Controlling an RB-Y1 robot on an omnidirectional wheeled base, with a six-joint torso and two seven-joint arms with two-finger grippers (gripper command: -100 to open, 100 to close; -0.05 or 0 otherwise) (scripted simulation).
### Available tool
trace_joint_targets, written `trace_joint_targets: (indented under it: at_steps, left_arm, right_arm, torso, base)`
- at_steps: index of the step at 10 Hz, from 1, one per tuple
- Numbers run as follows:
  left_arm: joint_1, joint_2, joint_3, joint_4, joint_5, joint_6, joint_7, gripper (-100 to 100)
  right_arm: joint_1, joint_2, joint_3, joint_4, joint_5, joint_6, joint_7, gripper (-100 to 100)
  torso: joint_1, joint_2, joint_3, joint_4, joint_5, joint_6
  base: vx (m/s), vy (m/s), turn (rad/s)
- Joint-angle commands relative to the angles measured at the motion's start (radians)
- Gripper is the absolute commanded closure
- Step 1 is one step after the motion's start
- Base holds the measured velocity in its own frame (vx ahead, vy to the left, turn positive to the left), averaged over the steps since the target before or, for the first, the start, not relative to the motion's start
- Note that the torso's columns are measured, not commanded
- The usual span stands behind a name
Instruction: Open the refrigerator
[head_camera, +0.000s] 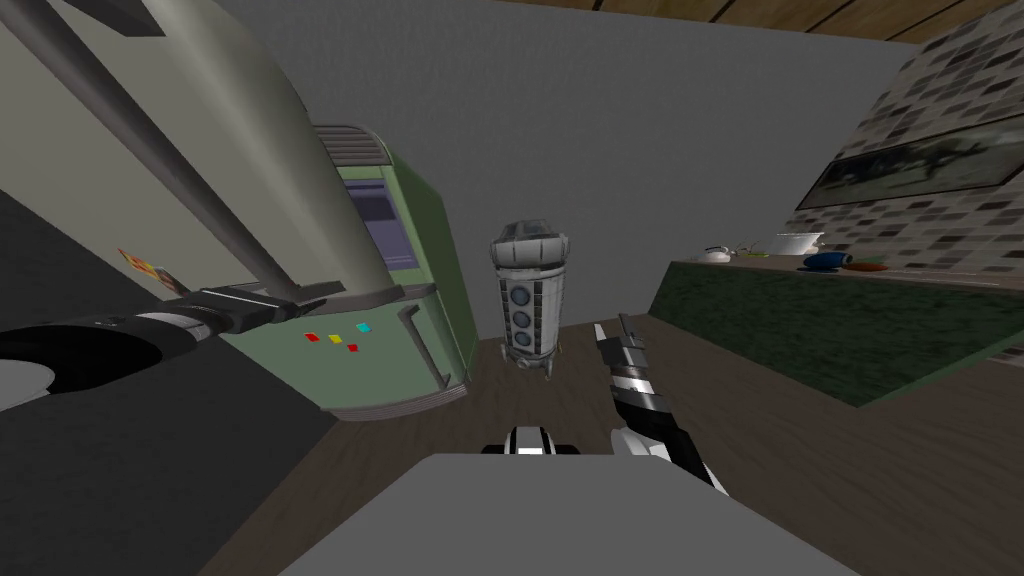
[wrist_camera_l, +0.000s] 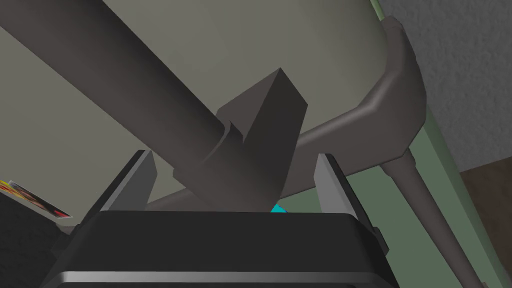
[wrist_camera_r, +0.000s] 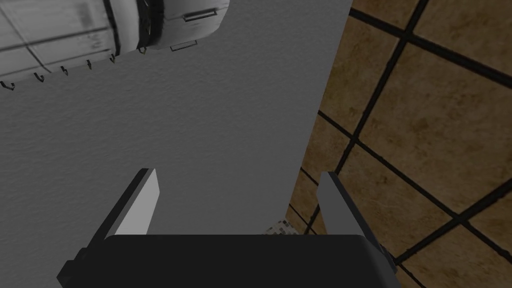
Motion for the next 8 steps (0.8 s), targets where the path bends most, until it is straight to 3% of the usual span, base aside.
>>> trace_joint_targets:
  at_steps: [1, 3, 4, 6, 7, 8]
  left_arm:
    - [0.000, 0.001, 0.001, 0.000, 0.000, 0.002, 0.002, 100]
    - [0.006, -0.018, 0.013, -0.055, 0.065, 0.039, 0.002, 100]
    - [0.006, -0.018, 0.013, -0.055, 0.065, 0.039, 0.002, 100]
    - [0.011, -0.035, 0.028, -0.109, 0.129, 0.074, 0.002, 100]
    - [0.011, -0.035, 0.028, -0.109, 0.129, 0.074, 0.002, 100]
    - [0.013, -0.044, 0.035, -0.136, 0.161, 0.091, 0.002, 100]
  right_arm:
    - [0.000, 0.000, 0.000, 0.000, 0.000, 0.000, 0.000, 0]
    - [-0.001, 0.000, 0.000, 0.000, 0.000, 0.000, 0.000, 0]
    - [-0.001, 0.000, 0.000, 0.000, 0.000, 0.000, 0.000, 0]
    - [-0.001, 0.000, 0.000, 0.000, 0.000, 0.000, 0.000, 0]
    - [-0.001, 0.000, 0.000, 0.000, 0.000, 0.000, 0.000, 0]
    - [-0.001, 0.000, 0.000, 0.000, 0.000, 0.000, 0.000, 0]
  torso:
    - [-0.002, 0.001, 0.000, 0.000, 0.000, 0.000]
    - [0.001, 0.010, 0.005, 0.004, -0.002, -0.003]
    - [0.002, 0.015, 0.008, 0.007, -0.002, -0.004]
    - [0.003, 0.006, 0.002, 0.006, -0.004, -0.006]
    - [0.004, 0.007, 0.002, 0.007, -0.005, -0.005]
    - [0.001, -0.003, -0.004, 0.004, -0.005, -0.004]
  base:
    - [0.009, -0.003, -0.018]
    - [-0.182, 0.152, -0.006]
    - [-0.216, 0.165, -0.026]
    - [-0.295, 0.200, 0.027]
    - [-0.208, 0.199, 0.001]
    - [-0.176, 0.200, 0.028]
